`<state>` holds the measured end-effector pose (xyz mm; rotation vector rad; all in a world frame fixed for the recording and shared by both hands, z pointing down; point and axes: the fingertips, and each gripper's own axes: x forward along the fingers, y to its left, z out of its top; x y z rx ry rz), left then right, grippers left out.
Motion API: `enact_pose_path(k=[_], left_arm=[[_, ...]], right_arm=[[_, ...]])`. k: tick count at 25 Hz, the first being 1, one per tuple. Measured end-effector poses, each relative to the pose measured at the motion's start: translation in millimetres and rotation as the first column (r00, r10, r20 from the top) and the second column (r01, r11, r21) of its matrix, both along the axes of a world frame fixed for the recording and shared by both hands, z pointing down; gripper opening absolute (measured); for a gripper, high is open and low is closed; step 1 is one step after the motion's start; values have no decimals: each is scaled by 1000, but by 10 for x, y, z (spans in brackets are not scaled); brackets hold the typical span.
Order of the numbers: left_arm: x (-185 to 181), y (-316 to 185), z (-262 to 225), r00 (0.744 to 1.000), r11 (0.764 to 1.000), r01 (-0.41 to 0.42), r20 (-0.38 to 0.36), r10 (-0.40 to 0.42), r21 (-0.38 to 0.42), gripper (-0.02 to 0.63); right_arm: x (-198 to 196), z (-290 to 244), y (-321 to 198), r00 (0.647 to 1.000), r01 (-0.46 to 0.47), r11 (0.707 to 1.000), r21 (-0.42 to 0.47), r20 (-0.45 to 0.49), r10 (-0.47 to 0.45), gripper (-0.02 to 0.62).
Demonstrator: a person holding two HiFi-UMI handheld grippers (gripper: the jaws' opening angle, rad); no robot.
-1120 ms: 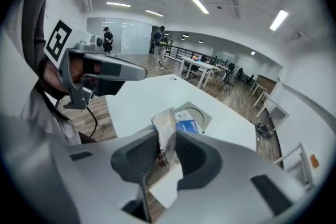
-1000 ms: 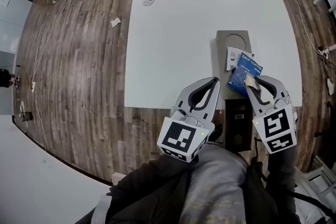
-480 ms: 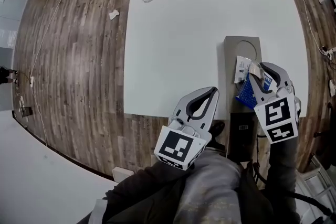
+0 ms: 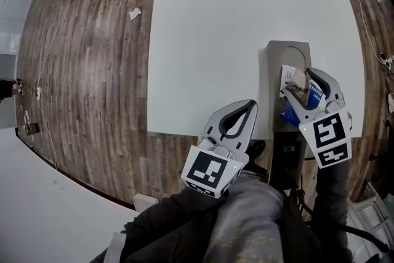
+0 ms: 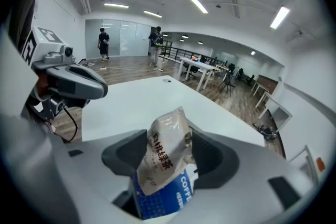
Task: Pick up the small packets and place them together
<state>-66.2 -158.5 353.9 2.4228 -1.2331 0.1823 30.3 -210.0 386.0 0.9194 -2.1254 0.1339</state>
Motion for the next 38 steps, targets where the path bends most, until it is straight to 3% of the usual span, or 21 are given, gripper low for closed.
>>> enact_pose_path(k=[9,21,30,34,38], left_arm=[[-10,133,-121,1000,1000,15,-1,-15,13,3],[74,271,-218,1000,999,-2,-1,2,39,3],[518,646,-318,996,993,-89,-20,91,78,3],[639,846,-331,994,991,-103,-21,105,87,3],[667,958,-310,995,991,-91,-21,94,97,3]], right_arm=[[-56,-71,33,999,8,999,38,31,-10,316],[87,-291,279,999,-12,995,98,33,9,319],[389,-130,1071,1000,-27,999,38,11,26,319],[348,66,1522,999,36,999,-25,-4,-36,319],[252,451,1936,986,138,983,-125,-78,-148,319]])
